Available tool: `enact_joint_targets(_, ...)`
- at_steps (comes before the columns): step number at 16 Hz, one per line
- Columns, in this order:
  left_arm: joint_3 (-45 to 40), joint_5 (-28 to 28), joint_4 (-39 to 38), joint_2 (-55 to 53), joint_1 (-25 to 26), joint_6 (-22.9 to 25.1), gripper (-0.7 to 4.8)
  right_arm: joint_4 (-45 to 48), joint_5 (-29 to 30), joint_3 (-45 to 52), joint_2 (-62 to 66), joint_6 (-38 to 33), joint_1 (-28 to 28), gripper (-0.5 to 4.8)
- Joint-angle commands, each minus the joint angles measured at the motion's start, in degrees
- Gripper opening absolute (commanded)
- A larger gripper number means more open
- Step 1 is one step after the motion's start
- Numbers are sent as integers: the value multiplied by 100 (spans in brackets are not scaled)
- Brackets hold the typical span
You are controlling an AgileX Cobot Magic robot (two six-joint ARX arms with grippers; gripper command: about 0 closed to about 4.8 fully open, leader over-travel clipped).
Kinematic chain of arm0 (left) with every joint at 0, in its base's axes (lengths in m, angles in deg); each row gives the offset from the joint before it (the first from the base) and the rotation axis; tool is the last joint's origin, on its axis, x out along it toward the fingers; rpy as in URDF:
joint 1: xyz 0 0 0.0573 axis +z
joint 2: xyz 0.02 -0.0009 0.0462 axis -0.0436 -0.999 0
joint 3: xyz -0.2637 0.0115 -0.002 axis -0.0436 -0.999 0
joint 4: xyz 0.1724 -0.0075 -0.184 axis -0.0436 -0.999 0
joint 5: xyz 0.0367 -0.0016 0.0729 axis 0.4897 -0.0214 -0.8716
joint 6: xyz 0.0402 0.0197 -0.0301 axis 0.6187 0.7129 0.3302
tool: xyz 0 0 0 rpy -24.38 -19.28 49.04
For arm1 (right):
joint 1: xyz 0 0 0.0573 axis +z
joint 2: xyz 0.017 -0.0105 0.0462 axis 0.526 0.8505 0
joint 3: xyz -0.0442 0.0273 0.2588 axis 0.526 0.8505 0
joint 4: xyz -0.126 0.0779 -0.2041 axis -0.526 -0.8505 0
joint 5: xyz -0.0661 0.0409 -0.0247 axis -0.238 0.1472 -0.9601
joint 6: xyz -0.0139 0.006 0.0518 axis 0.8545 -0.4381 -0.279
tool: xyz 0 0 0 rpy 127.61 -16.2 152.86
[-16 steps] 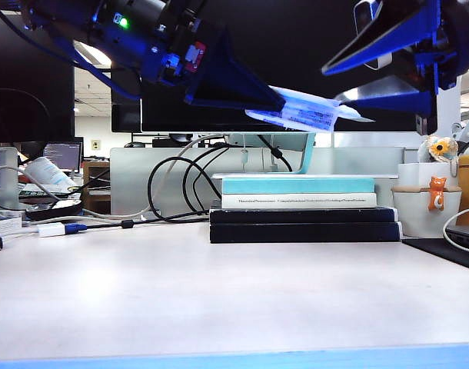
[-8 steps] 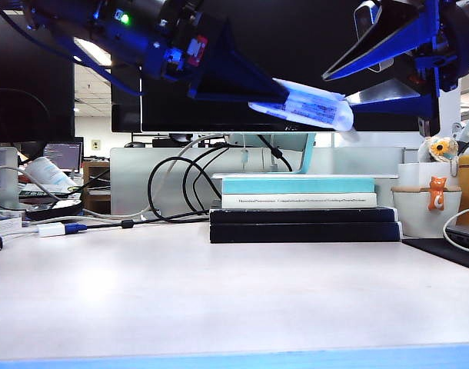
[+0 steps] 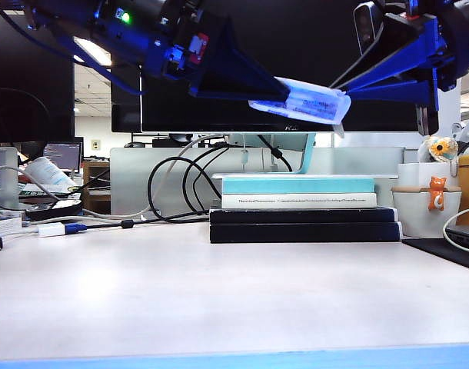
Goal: Pick up a packet of tissues from the table with the left hand, then take a tissue from it with the right hand.
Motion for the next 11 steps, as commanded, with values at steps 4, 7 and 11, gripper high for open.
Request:
enact_joint_targets(4, 15, -199, -179, 13, 48, 15, 276, 55, -734, -24, -15, 44, -17, -6)
enact_joint_targets(7, 13, -343, -492, 15, 155, 35, 276, 59, -1237, -24, -15, 55, -33, -6)
enact_joint_targets(11, 13, -157, -330, -11, 173, 28, 276, 81, -1211, -24, -13, 46, -28, -6)
